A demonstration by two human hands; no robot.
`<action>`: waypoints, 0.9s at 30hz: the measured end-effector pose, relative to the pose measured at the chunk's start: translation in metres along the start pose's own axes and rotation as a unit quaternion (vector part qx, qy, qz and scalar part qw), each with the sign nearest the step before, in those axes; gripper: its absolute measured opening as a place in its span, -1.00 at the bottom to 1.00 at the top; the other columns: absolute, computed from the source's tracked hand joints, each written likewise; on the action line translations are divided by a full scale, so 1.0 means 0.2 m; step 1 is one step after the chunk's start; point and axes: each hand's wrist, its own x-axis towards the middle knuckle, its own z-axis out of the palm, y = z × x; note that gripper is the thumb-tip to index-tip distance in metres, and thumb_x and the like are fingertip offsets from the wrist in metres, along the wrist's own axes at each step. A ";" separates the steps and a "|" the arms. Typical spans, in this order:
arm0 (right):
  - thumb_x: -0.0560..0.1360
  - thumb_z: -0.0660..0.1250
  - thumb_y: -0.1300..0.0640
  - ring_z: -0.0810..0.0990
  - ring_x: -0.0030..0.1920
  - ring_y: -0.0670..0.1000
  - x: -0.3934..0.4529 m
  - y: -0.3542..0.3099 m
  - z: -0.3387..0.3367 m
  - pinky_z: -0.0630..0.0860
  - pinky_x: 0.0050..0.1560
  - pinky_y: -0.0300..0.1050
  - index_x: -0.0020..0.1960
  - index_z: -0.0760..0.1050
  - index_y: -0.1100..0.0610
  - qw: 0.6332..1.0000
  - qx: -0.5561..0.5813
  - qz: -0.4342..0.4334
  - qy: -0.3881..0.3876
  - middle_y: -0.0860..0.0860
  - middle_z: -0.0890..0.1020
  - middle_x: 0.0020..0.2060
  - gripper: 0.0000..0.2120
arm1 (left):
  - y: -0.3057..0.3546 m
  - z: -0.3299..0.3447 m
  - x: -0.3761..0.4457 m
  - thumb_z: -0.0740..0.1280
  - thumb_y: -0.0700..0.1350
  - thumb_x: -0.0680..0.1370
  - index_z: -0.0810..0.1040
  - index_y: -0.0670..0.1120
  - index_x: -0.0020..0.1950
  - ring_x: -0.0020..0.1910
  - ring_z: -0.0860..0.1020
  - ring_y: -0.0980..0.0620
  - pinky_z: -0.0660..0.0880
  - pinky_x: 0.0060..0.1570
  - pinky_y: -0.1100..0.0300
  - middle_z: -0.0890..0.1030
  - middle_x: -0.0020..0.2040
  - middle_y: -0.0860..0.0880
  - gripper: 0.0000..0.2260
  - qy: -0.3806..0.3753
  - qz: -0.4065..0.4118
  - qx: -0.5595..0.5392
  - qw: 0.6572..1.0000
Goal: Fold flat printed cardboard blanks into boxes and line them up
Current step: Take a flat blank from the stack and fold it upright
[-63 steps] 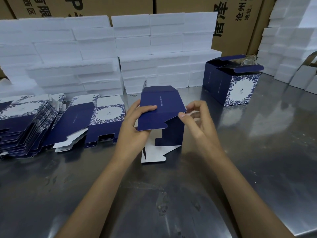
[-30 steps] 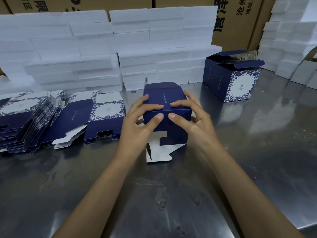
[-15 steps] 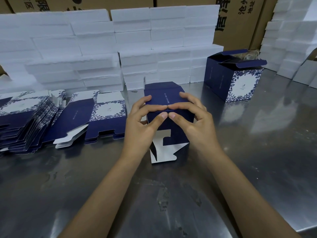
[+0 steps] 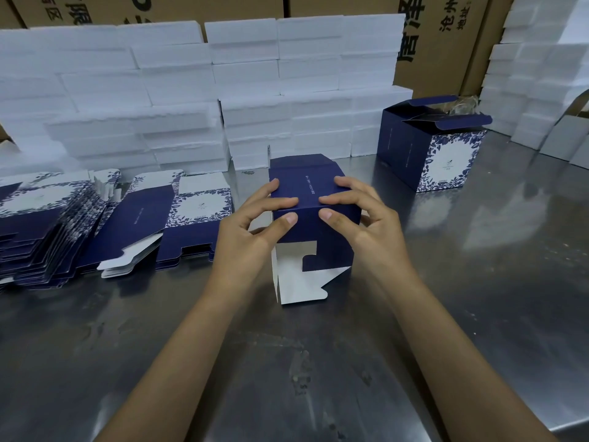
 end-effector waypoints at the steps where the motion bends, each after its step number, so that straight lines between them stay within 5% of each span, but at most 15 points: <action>1: 0.49 0.51 0.28 0.46 0.41 0.05 0.00 0.00 0.00 0.43 0.38 0.24 -0.05 0.68 -0.06 1.000 -0.003 -0.003 0.005 -0.06 0.56 0.31 -0.76 | 0.00 0.01 0.00 0.46 -0.25 0.52 0.71 0.03 0.05 0.31 0.46 0.37 0.49 0.02 0.45 0.53 0.38 0.12 -0.80 0.005 0.004 0.003 1.000; 10: 0.51 0.48 0.29 0.62 0.20 -0.20 0.00 0.00 -0.04 0.63 0.16 0.03 0.02 0.68 0.04 0.995 0.087 0.051 0.005 -0.13 0.55 0.36 -0.82 | -0.01 0.00 0.00 0.46 -0.25 0.52 0.72 0.05 0.05 0.34 0.47 0.30 0.55 0.14 0.26 0.55 0.37 0.14 -0.78 0.019 -0.010 -0.019 1.000; 16: 0.51 0.48 0.29 0.58 0.28 -0.19 0.01 0.01 -0.05 0.60 0.08 -0.18 -0.06 0.67 0.04 0.996 0.074 0.048 0.008 -0.10 0.55 0.35 -0.85 | 0.01 0.02 -0.01 0.44 -0.27 0.54 0.70 0.06 0.07 0.32 0.42 0.41 0.42 0.03 0.54 0.48 0.42 0.11 -0.76 0.022 0.001 0.016 1.000; 19: 0.52 0.48 0.27 0.54 0.33 -0.18 0.01 0.01 -0.05 0.59 0.13 -0.19 -0.04 0.68 0.03 0.996 0.072 0.059 0.013 -0.12 0.56 0.36 -0.86 | 0.01 0.01 -0.01 0.42 -0.25 0.55 0.67 0.12 0.17 0.21 0.46 0.50 0.45 0.06 0.49 0.47 0.41 0.15 -0.70 0.005 -0.025 0.032 0.999; 22: 0.53 0.46 0.06 0.55 0.31 -0.21 0.02 0.00 -0.06 0.50 0.23 -0.21 0.11 0.68 -0.03 0.992 0.087 0.083 0.049 -0.20 0.59 0.31 -0.84 | 0.04 0.01 -0.02 0.38 -0.27 0.59 0.65 0.09 0.20 0.01 0.61 0.34 0.50 -0.02 0.44 0.66 0.04 0.28 -0.70 0.021 -0.038 0.016 0.999; 25: 0.47 0.34 -0.16 0.54 0.31 -0.17 0.03 0.01 -0.07 0.45 0.31 -0.08 0.29 0.56 -0.14 0.980 0.111 0.139 0.091 -0.20 0.58 0.30 -0.60 | 0.04 -0.03 -0.01 0.32 -0.25 0.63 0.61 0.12 0.20 0.18 0.62 0.08 0.54 0.24 0.09 0.68 0.15 0.06 -0.71 0.088 -0.052 0.029 0.994; 27: 0.56 0.31 -0.13 0.53 0.35 -0.09 0.04 0.01 -0.07 0.43 0.38 0.02 0.38 0.47 -0.12 0.968 0.149 0.175 0.098 -0.15 0.55 0.35 -0.60 | 0.04 -0.04 0.00 0.28 -0.25 0.65 0.56 0.14 0.20 0.03 0.67 0.04 0.60 0.04 0.15 0.70 0.09 -0.07 -0.70 0.129 -0.087 0.005 0.988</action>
